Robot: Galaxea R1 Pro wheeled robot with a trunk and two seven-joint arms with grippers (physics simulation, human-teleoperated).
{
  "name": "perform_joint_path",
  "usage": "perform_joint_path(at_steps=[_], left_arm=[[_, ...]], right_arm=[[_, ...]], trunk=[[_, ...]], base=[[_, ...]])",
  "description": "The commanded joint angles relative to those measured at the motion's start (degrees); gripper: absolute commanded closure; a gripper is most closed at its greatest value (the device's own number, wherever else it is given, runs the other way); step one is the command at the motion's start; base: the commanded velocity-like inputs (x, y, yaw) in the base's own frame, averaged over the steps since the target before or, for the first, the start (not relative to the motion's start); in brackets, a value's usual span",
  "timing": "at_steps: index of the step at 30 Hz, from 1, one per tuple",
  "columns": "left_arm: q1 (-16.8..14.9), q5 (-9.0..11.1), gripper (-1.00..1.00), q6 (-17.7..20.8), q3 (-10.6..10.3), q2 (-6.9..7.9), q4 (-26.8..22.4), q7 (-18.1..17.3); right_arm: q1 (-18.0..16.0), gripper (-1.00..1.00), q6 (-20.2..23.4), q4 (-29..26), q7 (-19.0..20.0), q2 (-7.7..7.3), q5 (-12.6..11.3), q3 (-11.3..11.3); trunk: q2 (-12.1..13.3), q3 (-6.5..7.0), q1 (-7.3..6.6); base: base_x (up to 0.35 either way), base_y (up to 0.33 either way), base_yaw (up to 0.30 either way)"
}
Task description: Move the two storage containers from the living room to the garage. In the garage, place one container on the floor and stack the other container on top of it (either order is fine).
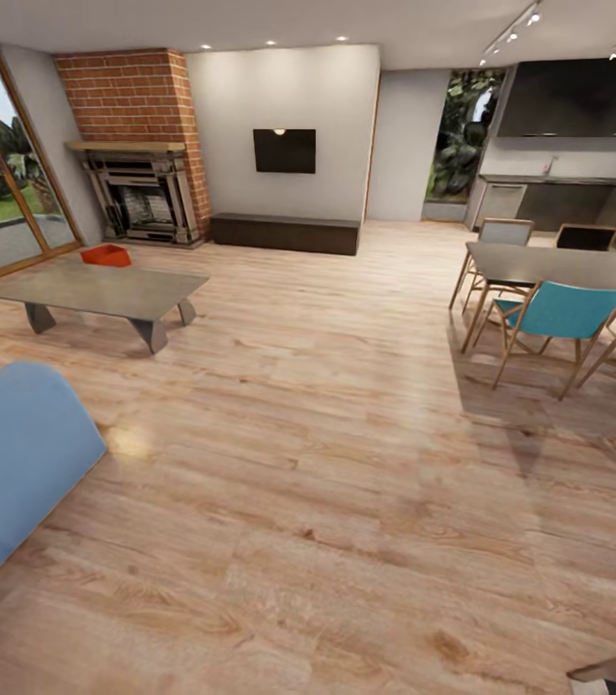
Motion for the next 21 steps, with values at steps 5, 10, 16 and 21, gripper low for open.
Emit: perform_joint_path(at_steps=[5, 10, 16, 21], left_arm=[[-0.04, 0.52, -1.0, 0.21, -0.51, -0.06, -0.02, 0.18], [-0.03, 0.52, -1.0, 0.21, -0.53, -0.21, -0.02, 0.18], [-0.04, 0.52, -1.0, 0.21, -0.53, -0.22, -0.02, 0.18], [-0.03, 0.47, -1.0, 0.21, -0.53, -0.25, -0.02, 0.18]], right_arm=[[-0.06, -1.0, -0.22, 0.15, -0.02, 0.0, -0.45, 0.46], [-0.04, -1.0, -0.22, 0.15, -0.02, -0.07, -0.46, 0.46], [-0.05, -1.0, -0.22, 0.15, -0.02, -0.07, -0.45, 0.46], [-0.06, -1.0, -0.22, 0.15, -0.02, -0.07, -0.45, 0.46]], trunk=[[-0.07, -0.08, 0.05], [-0.07, -0.08, 0.05], [-0.07, -0.08, 0.05], [-0.07, -0.08, 0.05]], base=[[0.322, 0.0, 0.0], [0.322, 0.0, 0.0], [0.322, 0.0, 0.0], [0.322, 0.0, 0.0]])
